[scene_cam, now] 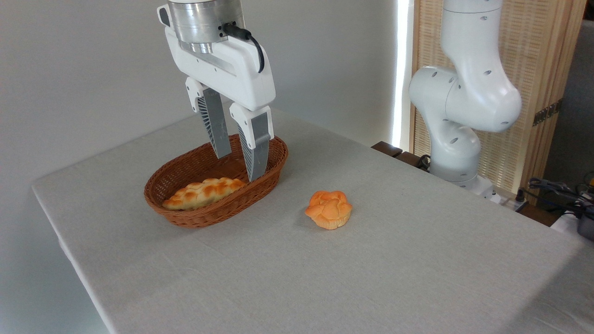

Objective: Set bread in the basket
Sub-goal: 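Move the open gripper from above the basket toward the orange bun, then lower the gripper onto the orange bun and close on it, then lift the bun and carry it over the wicker basket, lowering inside, then open the gripper to release the bun and raise it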

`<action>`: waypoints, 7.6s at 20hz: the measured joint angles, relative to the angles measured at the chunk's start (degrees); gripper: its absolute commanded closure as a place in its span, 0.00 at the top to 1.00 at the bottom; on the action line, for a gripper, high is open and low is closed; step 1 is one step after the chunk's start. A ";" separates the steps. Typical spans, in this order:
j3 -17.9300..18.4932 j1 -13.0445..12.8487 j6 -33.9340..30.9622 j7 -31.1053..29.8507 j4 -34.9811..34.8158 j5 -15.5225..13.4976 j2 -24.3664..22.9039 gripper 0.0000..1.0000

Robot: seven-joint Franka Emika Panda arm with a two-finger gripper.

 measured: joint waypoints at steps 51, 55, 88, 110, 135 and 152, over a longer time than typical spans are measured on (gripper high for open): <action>-7.20 0.06 8.98 6.22 -32.03 1.43 -9.16 1.00; -7.20 0.06 14.57 6.47 -37.05 1.73 -11.37 1.00; -6.66 0.01 18.07 13.00 -45.65 6.33 -15.77 0.37; -27.65 -0.33 20.30 -13.21 -25.76 -2.25 -4.98 1.00; -15.31 0.66 18.54 -13.82 -15.18 6.90 -4.05 1.00; -4.14 0.55 -0.76 -3.77 -3.50 6.17 -2.45 1.00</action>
